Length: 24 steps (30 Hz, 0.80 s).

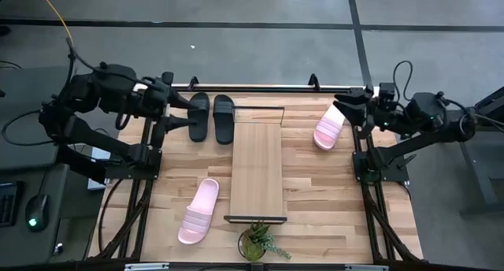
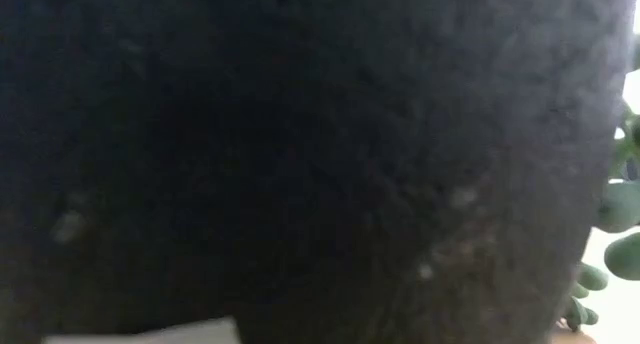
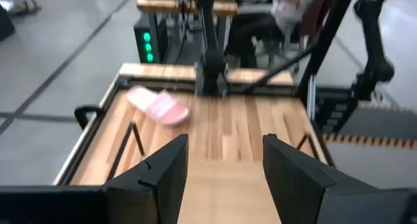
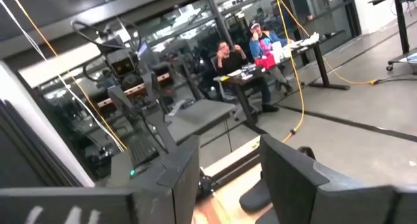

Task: Pick and place slides into the shelf
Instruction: Put the bottom pink slides on the shelf

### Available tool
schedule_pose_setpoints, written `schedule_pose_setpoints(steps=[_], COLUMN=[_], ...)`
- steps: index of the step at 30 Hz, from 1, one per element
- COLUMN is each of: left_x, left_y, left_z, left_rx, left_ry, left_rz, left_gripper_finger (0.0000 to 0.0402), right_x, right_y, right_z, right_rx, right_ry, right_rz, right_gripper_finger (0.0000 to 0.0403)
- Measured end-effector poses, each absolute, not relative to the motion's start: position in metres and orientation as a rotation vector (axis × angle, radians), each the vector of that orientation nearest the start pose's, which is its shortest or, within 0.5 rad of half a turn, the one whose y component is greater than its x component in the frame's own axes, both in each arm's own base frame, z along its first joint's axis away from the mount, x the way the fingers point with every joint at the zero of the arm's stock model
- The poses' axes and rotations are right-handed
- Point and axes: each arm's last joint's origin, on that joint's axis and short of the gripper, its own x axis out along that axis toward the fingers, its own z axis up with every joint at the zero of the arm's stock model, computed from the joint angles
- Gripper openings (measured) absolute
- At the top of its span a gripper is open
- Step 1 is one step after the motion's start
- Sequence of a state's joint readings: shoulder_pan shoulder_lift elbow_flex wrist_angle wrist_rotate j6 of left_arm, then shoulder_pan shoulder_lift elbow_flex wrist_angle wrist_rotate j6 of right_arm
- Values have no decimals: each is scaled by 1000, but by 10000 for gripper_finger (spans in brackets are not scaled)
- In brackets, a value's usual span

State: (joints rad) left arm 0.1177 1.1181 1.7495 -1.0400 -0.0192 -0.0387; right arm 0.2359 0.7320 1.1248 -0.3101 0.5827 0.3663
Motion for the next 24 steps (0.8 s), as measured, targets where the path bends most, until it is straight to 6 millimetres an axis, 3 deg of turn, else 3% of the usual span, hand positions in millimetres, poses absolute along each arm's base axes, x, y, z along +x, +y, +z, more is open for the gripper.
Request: schedule_pose_setpoints(steps=[9, 24], left_x=[161, 179], left_y=[10, -60], left_z=[483, 467], left_rx=[-58, -23], left_ry=[557, 672], left_rz=[20, -101], left_gripper_finger=[182, 182], right_x=[133, 136], right_y=[15, 4], right_z=[432, 430], right_rx=[386, 411], right_ry=[-99, -99], right_rz=[-340, -414], right_gripper_finger=[151, 151])
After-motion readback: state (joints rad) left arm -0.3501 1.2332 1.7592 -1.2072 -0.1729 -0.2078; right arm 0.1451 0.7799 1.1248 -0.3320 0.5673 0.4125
